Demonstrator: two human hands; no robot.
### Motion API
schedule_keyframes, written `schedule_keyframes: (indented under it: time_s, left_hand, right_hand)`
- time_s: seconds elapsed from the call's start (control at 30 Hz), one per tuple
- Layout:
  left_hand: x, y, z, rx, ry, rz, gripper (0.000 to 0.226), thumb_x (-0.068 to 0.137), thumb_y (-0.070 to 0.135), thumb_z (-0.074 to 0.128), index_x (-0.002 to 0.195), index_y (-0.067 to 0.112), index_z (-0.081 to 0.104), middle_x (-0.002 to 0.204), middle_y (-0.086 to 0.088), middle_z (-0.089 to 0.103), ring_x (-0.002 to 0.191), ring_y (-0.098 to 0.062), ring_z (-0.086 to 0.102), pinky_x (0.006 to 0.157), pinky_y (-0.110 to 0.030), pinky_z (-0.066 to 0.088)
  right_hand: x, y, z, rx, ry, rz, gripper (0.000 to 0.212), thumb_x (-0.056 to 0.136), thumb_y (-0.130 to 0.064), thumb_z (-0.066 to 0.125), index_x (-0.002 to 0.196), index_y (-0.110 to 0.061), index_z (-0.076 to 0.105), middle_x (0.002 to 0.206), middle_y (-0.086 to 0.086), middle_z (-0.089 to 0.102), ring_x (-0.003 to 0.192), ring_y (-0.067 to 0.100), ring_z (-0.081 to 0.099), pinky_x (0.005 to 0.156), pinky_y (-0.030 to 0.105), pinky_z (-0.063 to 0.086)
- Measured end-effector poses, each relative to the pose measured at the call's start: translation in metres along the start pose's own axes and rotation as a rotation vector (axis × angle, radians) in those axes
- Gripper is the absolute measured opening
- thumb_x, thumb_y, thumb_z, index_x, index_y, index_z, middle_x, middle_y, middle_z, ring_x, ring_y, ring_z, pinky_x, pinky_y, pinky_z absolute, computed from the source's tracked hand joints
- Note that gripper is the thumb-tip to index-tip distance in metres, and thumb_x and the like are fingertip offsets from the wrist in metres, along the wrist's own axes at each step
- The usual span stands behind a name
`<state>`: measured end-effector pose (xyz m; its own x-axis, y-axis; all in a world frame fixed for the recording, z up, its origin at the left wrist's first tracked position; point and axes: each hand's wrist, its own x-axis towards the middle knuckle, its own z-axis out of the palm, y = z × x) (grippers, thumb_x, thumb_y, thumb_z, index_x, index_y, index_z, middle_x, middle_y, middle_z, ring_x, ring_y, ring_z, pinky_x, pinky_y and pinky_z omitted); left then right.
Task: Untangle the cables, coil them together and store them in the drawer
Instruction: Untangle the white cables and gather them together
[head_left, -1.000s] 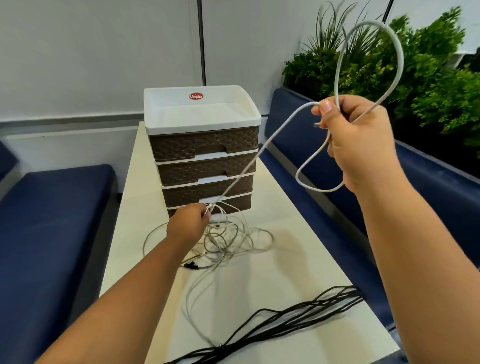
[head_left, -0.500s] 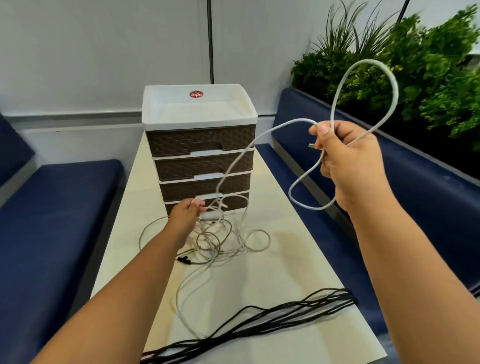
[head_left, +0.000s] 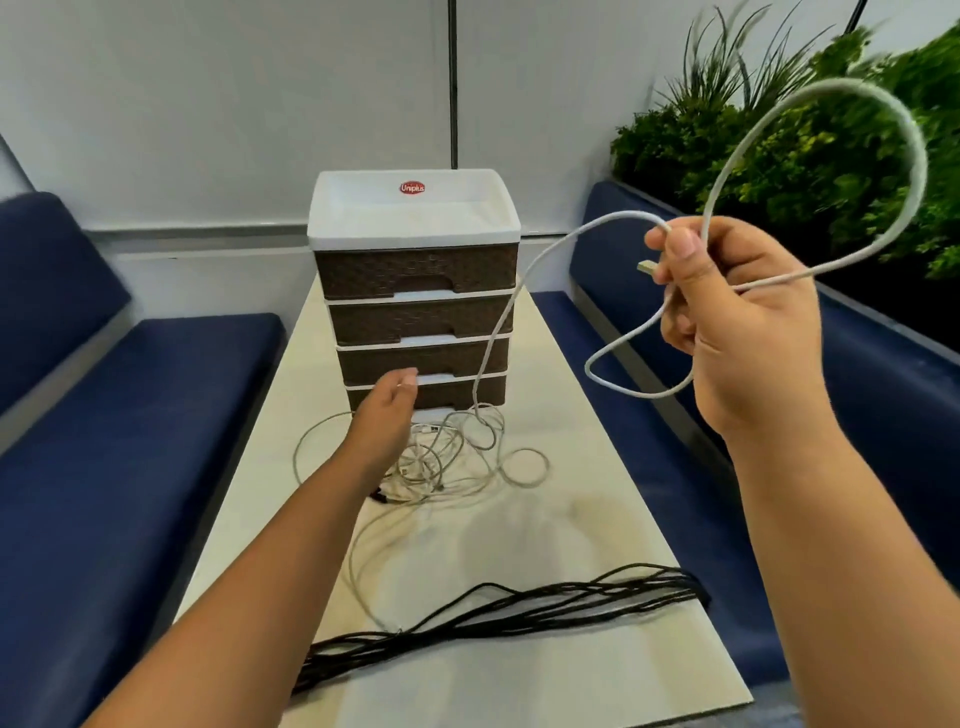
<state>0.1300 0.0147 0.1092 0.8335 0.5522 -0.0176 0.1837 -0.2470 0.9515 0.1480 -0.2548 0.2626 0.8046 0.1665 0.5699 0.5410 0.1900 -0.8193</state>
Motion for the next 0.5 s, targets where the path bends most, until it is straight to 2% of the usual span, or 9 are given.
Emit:
schedule_keyframes:
  time_s: [0.1,0.17,0.23,0.3,0.4,0.47,0.5]
  left_hand:
    - [-0.042,0.018,0.015,-0.112,-0.366,-0.032,0.041,0.101,0.027,0.05,0.139,0.041,0.043,0.125,0.004,0.054,0.109,-0.016,0.06,0.088,-0.037,0.052]
    - [-0.061,0.016,0.032,-0.148,-0.455,-0.045,0.039,0.098,0.024,0.057,0.134,0.038,0.049,0.125,0.003,0.055,0.107,-0.018,0.064,0.088,-0.035,0.055]
    - [-0.075,0.011,0.048,-0.198,-0.377,-0.055,0.023,0.101,0.026,0.052,0.123,0.028,0.06,0.123,-0.004,0.059,0.103,-0.02,0.066,0.088,-0.035,0.056]
    - [-0.083,0.003,0.059,-0.187,-0.244,-0.076,0.024,0.105,0.028,0.042,0.116,0.023,0.062,0.121,-0.009,0.061,0.099,-0.022,0.065,0.085,-0.035,0.054]
    - [-0.089,-0.006,0.063,-0.111,-0.152,-0.137,0.028,0.105,0.035,0.038,0.121,0.022,0.057,0.116,-0.006,0.057,0.099,-0.024,0.061,0.089,-0.039,0.051]
    - [-0.089,-0.006,0.061,-0.149,-0.118,-0.204,0.033,0.105,0.037,0.037,0.126,0.021,0.055,0.119,-0.005,0.057,0.103,-0.026,0.061,0.096,-0.043,0.048]
    - [-0.087,-0.005,0.06,-0.079,-0.078,-0.183,0.036,0.104,0.038,0.036,0.128,0.019,0.056,0.122,-0.006,0.058,0.106,-0.028,0.06,0.098,-0.044,0.046]
  right_hand:
    - [-0.009,-0.012,-0.009,0.103,-0.036,-0.015,0.015,0.1,-0.019,0.054,0.097,-0.016,0.068,0.073,0.002,0.056,0.052,0.011,0.036,0.047,0.021,0.03]
    - [-0.017,-0.014,-0.015,0.107,-0.068,0.036,0.015,0.1,-0.02,0.054,0.097,-0.017,0.069,0.074,0.001,0.056,0.052,0.01,0.036,0.047,0.023,0.029]
    - [-0.027,-0.015,-0.022,0.09,-0.092,0.076,0.016,0.1,-0.021,0.054,0.098,-0.016,0.069,0.074,0.001,0.056,0.051,0.011,0.036,0.047,0.024,0.029]
    - [-0.038,-0.014,-0.03,0.094,-0.106,0.088,0.016,0.1,-0.02,0.054,0.097,-0.015,0.069,0.073,0.001,0.056,0.052,0.011,0.036,0.048,0.022,0.031]
    - [-0.053,-0.013,-0.045,0.062,-0.119,0.092,0.016,0.099,-0.02,0.055,0.096,-0.016,0.07,0.071,-0.002,0.057,0.053,0.01,0.039,0.048,0.02,0.034]
    - [-0.06,-0.01,-0.055,-0.006,-0.131,0.1,0.015,0.099,-0.021,0.056,0.098,-0.016,0.07,0.072,-0.005,0.06,0.055,0.005,0.046,0.052,0.017,0.038]
    - [-0.064,-0.007,-0.06,-0.053,-0.137,0.109,0.015,0.099,-0.021,0.056,0.099,-0.016,0.07,0.074,-0.007,0.062,0.057,0.001,0.049,0.055,0.014,0.04]
